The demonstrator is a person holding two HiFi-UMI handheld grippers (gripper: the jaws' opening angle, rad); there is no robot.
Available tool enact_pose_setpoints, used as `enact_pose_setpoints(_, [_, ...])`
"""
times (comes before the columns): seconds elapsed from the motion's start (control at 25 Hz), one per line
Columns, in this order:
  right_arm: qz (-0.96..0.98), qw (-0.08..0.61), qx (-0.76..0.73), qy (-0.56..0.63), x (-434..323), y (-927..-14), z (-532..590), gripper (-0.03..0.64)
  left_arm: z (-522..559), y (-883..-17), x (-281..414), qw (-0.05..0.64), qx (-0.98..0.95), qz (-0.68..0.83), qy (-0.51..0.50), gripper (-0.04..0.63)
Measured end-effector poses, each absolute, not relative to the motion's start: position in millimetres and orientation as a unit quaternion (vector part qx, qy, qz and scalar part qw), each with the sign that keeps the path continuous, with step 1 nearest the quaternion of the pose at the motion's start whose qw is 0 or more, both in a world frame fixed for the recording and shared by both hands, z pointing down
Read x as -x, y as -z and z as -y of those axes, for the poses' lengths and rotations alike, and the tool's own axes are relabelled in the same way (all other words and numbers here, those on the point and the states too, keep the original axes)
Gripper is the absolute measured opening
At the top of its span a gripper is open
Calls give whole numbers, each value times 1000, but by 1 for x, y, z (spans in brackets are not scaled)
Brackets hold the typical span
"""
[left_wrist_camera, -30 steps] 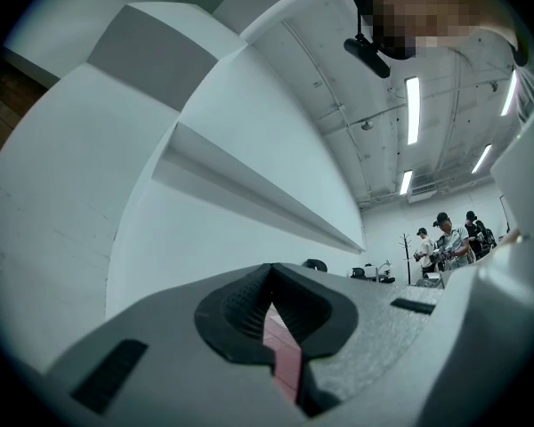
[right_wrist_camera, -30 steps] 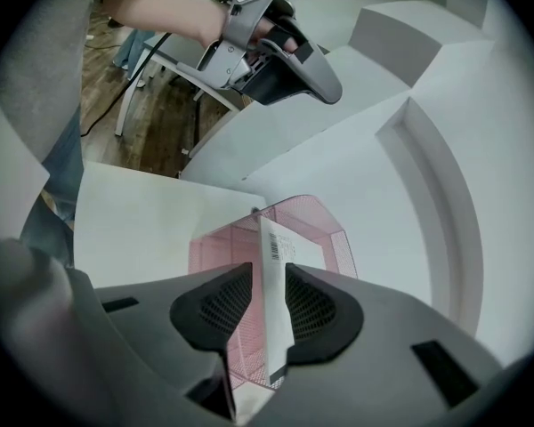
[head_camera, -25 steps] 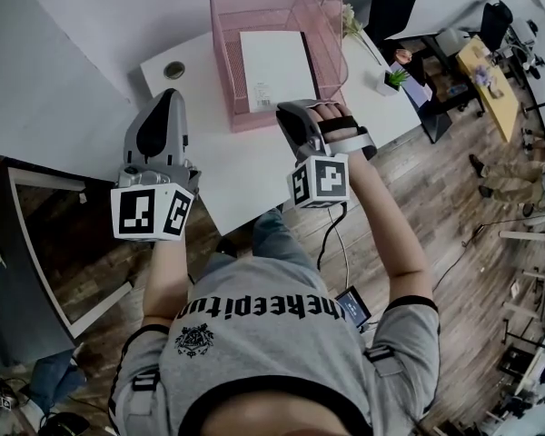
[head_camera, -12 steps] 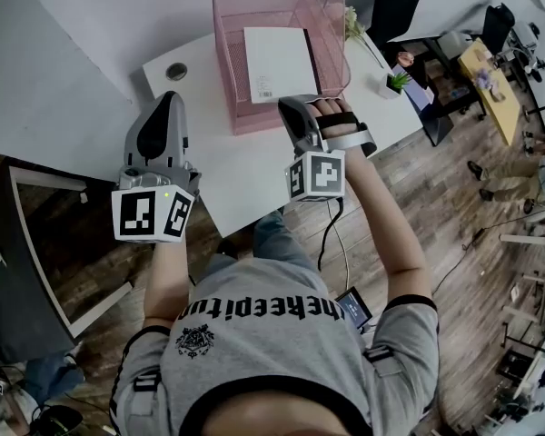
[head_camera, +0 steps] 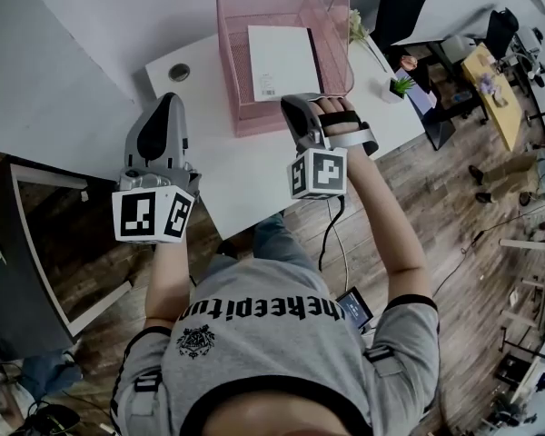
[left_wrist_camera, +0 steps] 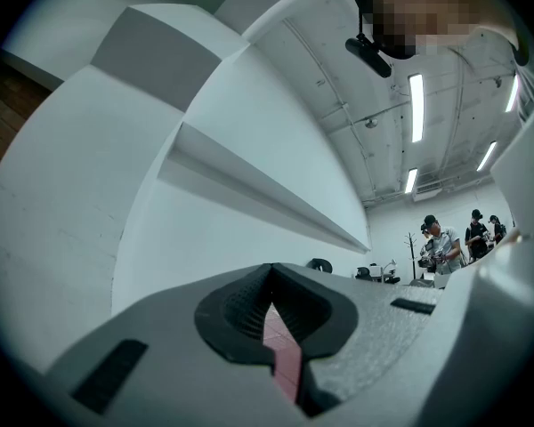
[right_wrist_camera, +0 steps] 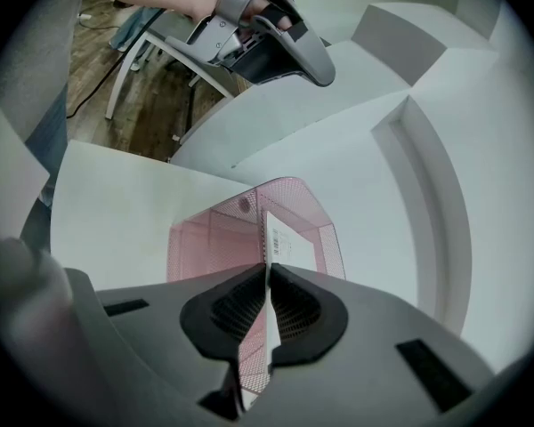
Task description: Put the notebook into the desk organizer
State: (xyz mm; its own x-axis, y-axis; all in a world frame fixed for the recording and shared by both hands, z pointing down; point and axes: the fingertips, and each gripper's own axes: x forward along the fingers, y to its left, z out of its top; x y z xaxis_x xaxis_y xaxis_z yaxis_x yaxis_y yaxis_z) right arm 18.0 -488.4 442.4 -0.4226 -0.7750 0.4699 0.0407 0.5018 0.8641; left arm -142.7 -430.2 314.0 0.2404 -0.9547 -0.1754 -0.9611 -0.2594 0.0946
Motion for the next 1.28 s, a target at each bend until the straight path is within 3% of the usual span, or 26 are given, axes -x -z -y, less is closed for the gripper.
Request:
enact_pose_setpoints(0.68, [801,405,-322,300,-19,-435,481,40,412,-311,141,24,796,-597,-94,3])
enact_pose_setpoints(0.84, [835,351,-369,207,-22,-422,474,3,405,-307,140,28,801,-591,-92,3])
enact_pose_setpoints(1.28, [872,172,-458,12,-38,-388,454,2,391,-297,139,39,813,-573,-96,3])
